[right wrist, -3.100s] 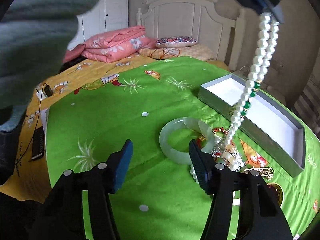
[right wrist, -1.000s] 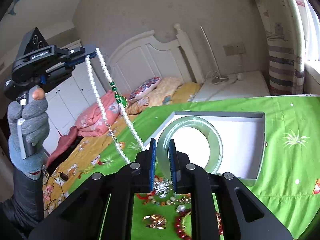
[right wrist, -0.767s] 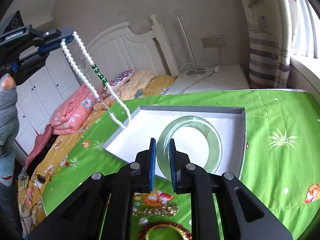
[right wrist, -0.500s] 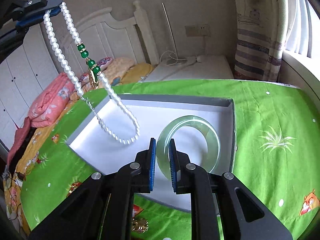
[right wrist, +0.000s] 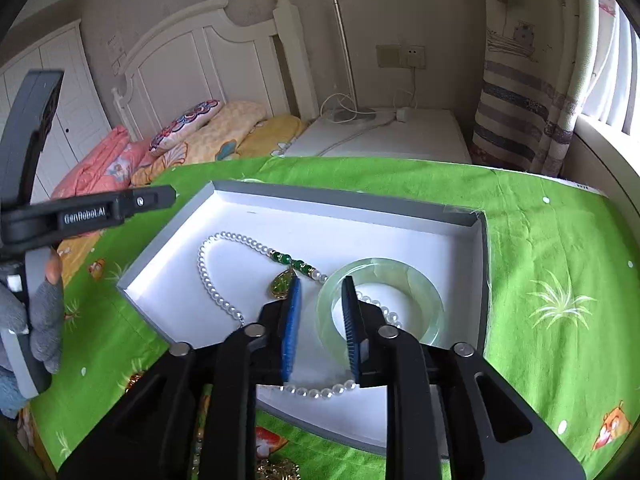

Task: Organize jewelry
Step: 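Withdraw both open tools from the box back over the pile, then grasp the gold bangle with the right tool while the left tool grasps a gold ring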

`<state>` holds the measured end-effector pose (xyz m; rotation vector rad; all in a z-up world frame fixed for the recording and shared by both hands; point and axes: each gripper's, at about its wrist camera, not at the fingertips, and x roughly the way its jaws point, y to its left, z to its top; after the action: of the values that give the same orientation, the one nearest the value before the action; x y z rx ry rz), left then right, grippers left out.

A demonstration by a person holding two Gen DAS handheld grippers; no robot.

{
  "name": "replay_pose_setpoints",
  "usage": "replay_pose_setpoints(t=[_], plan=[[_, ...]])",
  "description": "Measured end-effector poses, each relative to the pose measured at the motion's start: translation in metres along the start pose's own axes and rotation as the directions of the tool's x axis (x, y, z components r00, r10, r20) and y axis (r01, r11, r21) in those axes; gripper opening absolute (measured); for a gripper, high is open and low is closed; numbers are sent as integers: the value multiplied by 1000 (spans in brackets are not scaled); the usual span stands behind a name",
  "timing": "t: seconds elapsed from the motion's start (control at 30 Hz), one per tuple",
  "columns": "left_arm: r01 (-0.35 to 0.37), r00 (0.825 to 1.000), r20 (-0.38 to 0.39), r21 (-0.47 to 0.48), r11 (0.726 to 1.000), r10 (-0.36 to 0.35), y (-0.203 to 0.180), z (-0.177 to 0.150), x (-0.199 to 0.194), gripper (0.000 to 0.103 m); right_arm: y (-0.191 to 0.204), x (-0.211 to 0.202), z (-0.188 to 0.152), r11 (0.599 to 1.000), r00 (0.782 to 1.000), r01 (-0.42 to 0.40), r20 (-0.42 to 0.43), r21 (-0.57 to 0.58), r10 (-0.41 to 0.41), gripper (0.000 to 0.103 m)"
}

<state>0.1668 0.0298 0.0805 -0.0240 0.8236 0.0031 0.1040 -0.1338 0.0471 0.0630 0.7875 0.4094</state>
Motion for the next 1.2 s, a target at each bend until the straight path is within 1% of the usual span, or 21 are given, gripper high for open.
replay_pose_setpoints(t=[0.03,0.1,0.17,0.23,0.27,0.4,0.5,0.63,0.73,0.8,0.9,0.97,1.03,1.07,1.13,1.17,1.2], plan=[[8,1000,10,6,1000,-8,0,-4,-4,77,0,-6,1,1000,1000,-1,10,11,1,42],[25,1000,13,13,1000,-25,-1,-16,-12,85,-3,-20,1,1000,999,-4,45,13,3,46],[29,1000,12,24,999,-29,0,-28,-17,87,-7,-35,-1,1000,998,-5,65,18,3,48],[22,1000,11,31,999,-22,0,-43,-24,88,-13,-51,-7,999,997,-9,82,32,7,56],[21,1000,16,30,999,-22,1,-51,-29,89,-17,-60,-12,999,996,-13,92,37,9,58],[49,998,33,-11,999,-48,6,-89,-50,92,-22,-96,-41,1000,992,-13,125,25,10,69],[46,999,26,-62,997,-44,10,-118,-63,94,-22,-119,-71,1000,989,-9,147,18,6,76],[62,998,14,-101,993,-61,14,-154,-76,94,-14,-129,-105,1000,994,-13,113,-10,14,76],[64,998,21,-111,992,-62,16,-174,-84,95,0,-130,-121,998,997,11,75,-67,-6,76],[66,998,12,-114,991,-65,17,-181,-85,96,11,-132,-129,994,998,13,57,-109,-7,76],[100,995,32,-132,986,-97,21,-183,-89,97,29,-132,-141,981,999,6,39,-194,2,76],[119,993,14,-149,982,-118,24,-183,-85,97,41,-129,-146,969,1000,13,22,-245,-8,75],[134,991,-1,-169,976,-136,27,-182,-81,97,49,-128,-148,958,999,30,25,-286,-24,63],[139,990,-5,-178,974,-142,29,-182,-80,97,52,-127,-148,953,999,32,21,-302,-27,60],[144,989,-3,-191,971,-148,31,-182,-80,97,58,-122,-150,943,999,35,4,-330,-36,50],[146,989,1,-191,971,-149,32,-183,-81,97,60,-120,-151,940,999,38,-5,-339,-42,48],[148,989,4,-190,971,-150,32,-182,-81,97,61,-118,-150,939,999,37,-11,-342,-43,43]])
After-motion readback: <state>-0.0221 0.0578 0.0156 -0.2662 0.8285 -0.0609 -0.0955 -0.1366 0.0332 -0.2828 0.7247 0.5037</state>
